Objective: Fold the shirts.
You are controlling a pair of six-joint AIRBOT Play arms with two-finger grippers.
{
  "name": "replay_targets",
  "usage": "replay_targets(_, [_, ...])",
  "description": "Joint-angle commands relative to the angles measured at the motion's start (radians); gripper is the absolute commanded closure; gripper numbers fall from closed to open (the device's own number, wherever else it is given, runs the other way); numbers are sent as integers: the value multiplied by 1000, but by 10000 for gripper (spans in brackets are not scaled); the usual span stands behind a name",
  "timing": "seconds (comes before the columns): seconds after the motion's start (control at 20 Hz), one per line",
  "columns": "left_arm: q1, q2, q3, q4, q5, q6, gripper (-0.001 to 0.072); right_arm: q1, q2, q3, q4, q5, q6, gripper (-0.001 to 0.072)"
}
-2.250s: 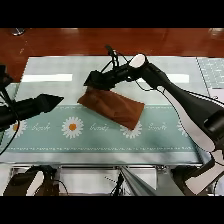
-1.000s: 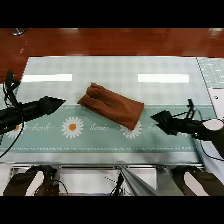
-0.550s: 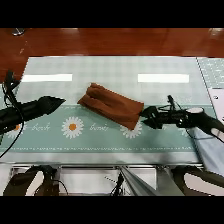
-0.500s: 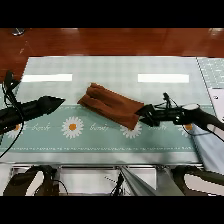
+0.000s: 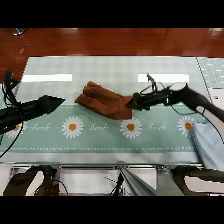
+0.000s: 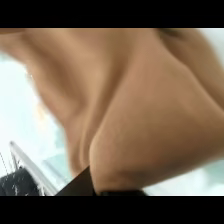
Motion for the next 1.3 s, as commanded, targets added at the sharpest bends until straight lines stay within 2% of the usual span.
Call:
replay_targets(0.0, [0,0,0,-3,0,-12,689,14,51,236,-179,76,121,689])
replay_targets(0.2, [-1,0,0,-3,-3,-12,688,-29,108,542,-469,169,304,690])
replay_targets(0.45, [0,0,0,-3,-8,-12,689,-193,143,771,-529,339,394,690])
replay_targets(0.65, [0,0,0,-3,-24,-11,689,-413,185,803,-525,465,443,690])
replay_targets(1.0, [-1,0,0,-3,-25,-11,689,-819,262,799,-536,762,444,689])
replay_targets(1.1, [-1,-1,0,-3,-25,-10,689,-915,320,784,-553,761,464,689])
replay_targets(1.25, [-1,-1,0,-3,-1,-8,688,-1026,418,757,-660,763,470,689])
